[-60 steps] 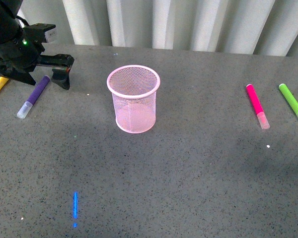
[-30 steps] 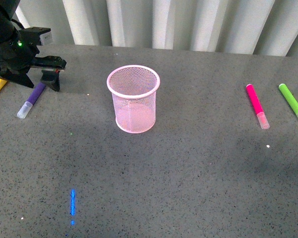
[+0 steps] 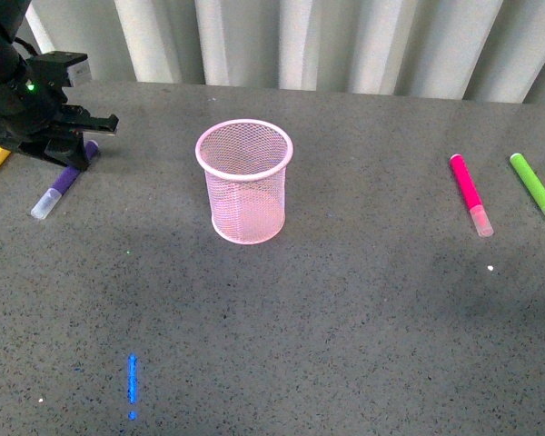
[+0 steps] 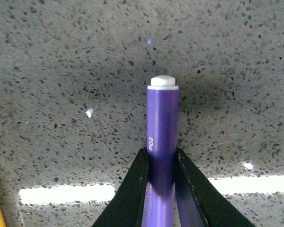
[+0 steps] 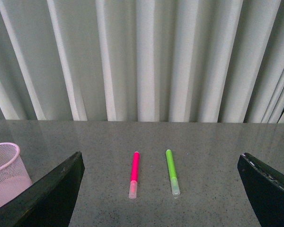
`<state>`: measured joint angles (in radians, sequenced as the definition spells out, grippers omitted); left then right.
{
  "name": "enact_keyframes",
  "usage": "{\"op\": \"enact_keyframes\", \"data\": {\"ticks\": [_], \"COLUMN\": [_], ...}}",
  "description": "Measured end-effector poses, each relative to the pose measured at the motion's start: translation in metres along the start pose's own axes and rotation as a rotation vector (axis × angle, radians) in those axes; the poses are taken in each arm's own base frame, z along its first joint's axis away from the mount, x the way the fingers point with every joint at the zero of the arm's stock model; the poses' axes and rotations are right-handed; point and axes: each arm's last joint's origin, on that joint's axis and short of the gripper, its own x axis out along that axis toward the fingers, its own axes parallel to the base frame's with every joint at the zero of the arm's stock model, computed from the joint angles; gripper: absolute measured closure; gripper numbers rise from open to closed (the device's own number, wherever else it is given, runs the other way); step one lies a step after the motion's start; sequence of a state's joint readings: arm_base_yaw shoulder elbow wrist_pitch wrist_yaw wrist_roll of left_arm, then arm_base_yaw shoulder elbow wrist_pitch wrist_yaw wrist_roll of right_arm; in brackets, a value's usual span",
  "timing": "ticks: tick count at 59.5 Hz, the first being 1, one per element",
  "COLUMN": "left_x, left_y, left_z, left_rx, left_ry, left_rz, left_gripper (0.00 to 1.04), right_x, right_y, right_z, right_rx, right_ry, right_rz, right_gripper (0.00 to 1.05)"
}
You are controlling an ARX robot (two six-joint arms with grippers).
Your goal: Insert purple and pink pens into pink cup
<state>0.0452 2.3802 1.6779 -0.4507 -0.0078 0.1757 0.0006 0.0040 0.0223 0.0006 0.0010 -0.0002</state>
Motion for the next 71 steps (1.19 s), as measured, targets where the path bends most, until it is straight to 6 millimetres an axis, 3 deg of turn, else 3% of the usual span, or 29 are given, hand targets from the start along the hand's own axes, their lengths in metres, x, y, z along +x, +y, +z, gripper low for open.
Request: {"op": "enact_keyframes", "data": {"ticks": [9,19,34,44,50,55,62,71], "left_x": [-0.003,-0.023,-0.085,-0.122,-0.146,-0.153,-0.148,-0.139], "left_y": [-0.004,-0.008,-0.008,-0.018,-0.038,-0.063,-0.101,-0.146], "left_z": [-0.004,0.0,0.012,-0.002,-0.024,-0.041,-0.063,-0.076], "left_rx": [-0.024,-0.069,-0.08,-0.137,-0.252,-0.319,-0.365,-0.331], "left_ry": [-0.052,-0.211,-0.482,-0.798,-1.042,-1.141,-1.153,-1.149], "left_rz": [0.017,-0.037,-0.085,-0.162,-0.212,-0.267,-0.33,-0.372], "left_gripper": [0.93,0.93,0.93,0.93,0.93,0.93,0.93,0.93], "right_x": [0.0,0.0,0.0,0.0,0.0,0.0,0.0,0.0], "right_y": [0.0,0.0,0.0,0.0,0.0,0.0,0.0,0.0], "right_z": [0.0,0.0,0.0,0.0,0.0,0.0,0.0,0.0], "right_rx": [0.0,0.0,0.0,0.0,0.0,0.0,0.0,0.0], "right_ry": [0.0,0.0,0.0,0.0,0.0,0.0,0.0,0.0], "right_rz": [0.0,0.0,0.0,0.0,0.0,0.0,0.0,0.0], "right_gripper": [0.07,0.07,0.07,0.07,0.07,0.07,0.07,0.07]}}
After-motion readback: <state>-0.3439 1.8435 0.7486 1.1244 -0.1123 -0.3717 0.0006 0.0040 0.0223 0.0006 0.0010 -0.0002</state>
